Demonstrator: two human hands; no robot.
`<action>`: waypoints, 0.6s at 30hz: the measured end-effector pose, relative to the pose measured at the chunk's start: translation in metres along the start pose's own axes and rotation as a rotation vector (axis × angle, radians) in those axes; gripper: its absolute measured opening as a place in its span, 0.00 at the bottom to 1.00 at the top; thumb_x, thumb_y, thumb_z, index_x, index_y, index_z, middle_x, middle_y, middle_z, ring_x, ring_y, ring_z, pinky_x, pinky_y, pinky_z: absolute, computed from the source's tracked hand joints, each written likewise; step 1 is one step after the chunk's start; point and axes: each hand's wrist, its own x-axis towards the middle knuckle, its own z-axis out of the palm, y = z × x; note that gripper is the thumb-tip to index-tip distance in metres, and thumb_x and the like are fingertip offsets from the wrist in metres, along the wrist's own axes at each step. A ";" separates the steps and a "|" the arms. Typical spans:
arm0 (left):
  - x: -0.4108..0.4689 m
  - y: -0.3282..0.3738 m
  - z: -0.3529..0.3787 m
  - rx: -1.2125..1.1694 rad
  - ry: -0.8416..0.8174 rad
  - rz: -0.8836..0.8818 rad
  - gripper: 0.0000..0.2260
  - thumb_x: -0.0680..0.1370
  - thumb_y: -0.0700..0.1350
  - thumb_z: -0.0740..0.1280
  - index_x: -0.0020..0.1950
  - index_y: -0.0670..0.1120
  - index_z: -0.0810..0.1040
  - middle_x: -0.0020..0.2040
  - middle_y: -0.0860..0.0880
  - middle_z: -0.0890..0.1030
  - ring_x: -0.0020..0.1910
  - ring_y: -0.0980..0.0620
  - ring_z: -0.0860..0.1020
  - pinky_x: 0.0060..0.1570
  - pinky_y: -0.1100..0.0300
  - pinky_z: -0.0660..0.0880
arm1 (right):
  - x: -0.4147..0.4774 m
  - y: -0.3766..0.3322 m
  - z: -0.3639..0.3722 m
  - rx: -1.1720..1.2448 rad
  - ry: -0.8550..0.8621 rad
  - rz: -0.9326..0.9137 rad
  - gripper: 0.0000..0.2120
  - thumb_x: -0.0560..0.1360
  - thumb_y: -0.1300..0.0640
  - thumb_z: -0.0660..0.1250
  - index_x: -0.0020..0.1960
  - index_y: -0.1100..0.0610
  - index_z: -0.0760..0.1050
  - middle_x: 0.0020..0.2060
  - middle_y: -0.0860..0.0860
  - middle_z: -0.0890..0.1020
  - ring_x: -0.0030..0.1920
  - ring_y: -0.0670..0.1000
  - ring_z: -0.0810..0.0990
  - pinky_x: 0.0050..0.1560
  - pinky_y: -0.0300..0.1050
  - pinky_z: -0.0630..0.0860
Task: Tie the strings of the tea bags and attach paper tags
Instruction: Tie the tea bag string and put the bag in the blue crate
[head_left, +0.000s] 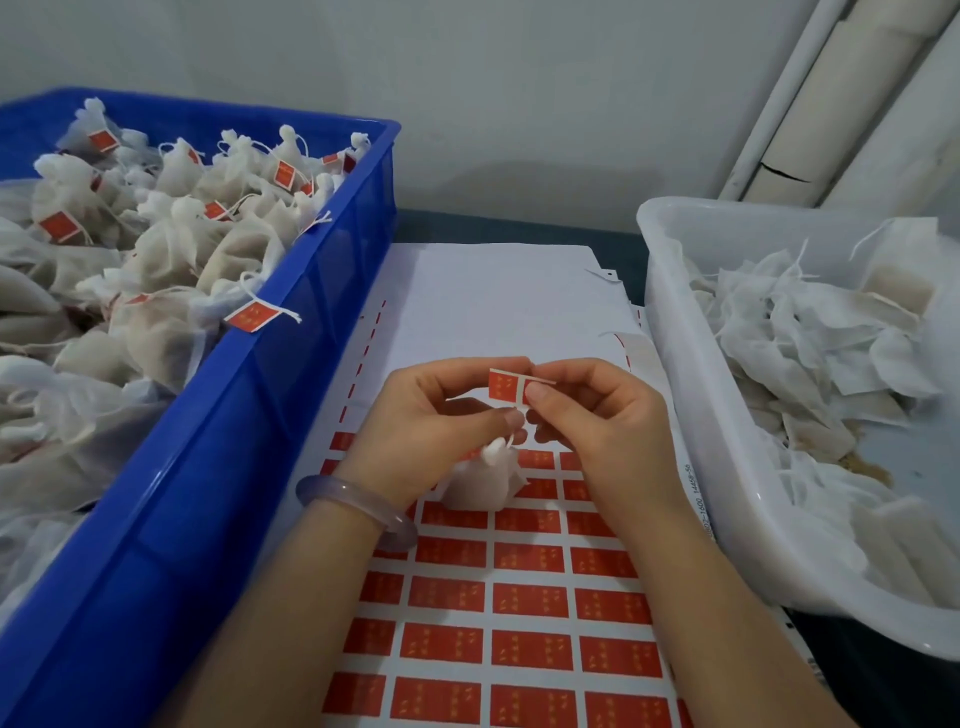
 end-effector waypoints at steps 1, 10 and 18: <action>0.000 0.000 0.000 0.002 -0.007 0.006 0.16 0.71 0.37 0.71 0.49 0.58 0.80 0.44 0.59 0.84 0.42 0.57 0.83 0.37 0.70 0.76 | 0.000 0.000 -0.001 -0.003 0.000 -0.002 0.08 0.72 0.61 0.70 0.42 0.48 0.78 0.34 0.40 0.83 0.34 0.44 0.82 0.33 0.31 0.76; 0.000 -0.001 -0.001 0.043 -0.049 0.058 0.16 0.72 0.39 0.70 0.53 0.59 0.79 0.48 0.60 0.83 0.45 0.56 0.83 0.44 0.64 0.79 | 0.001 0.000 -0.001 0.050 0.010 0.053 0.09 0.68 0.58 0.73 0.46 0.52 0.75 0.33 0.42 0.83 0.33 0.44 0.82 0.32 0.32 0.76; -0.001 0.000 -0.001 0.034 -0.087 0.068 0.17 0.72 0.37 0.70 0.53 0.57 0.79 0.47 0.59 0.84 0.44 0.55 0.83 0.41 0.67 0.78 | 0.001 0.003 -0.003 0.020 0.017 0.076 0.11 0.67 0.55 0.74 0.46 0.48 0.74 0.34 0.42 0.84 0.34 0.45 0.83 0.34 0.33 0.77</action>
